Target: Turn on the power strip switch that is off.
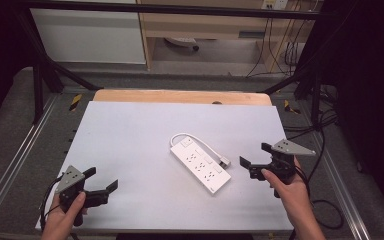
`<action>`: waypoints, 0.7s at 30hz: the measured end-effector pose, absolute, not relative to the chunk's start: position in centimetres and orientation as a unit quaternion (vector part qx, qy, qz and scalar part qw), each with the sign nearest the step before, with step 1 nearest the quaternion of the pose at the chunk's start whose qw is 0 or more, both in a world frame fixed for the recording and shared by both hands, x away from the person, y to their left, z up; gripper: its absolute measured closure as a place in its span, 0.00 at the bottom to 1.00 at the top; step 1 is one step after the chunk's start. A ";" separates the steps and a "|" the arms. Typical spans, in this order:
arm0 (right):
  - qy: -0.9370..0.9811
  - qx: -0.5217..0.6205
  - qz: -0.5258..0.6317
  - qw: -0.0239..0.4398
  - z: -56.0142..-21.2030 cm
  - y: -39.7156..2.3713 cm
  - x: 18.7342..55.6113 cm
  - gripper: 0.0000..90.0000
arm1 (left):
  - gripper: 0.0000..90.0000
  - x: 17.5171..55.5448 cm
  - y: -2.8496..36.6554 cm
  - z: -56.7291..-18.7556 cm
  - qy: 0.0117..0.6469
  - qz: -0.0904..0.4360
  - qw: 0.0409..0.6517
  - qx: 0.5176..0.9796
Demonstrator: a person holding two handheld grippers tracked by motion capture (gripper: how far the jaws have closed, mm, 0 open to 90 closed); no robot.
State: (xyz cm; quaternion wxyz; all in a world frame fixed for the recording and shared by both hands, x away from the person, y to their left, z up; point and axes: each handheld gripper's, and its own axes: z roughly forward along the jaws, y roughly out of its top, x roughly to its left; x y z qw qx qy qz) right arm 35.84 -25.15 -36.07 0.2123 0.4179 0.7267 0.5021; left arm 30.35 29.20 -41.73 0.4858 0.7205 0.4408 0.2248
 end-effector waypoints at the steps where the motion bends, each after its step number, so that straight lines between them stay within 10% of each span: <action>1: 0.728 0.417 0.502 0.213 -36.0 -25.1 35.9 0.03 | 0.06 30.3 29.2 -41.7 0.438 0.225 0.488 0.721; 21: 0.732 0.400 0.508 0.212 -34.7 -23.8 37.7 0.03 | 0.07 30.4 29.2 -41.8 0.444 0.223 0.484 0.720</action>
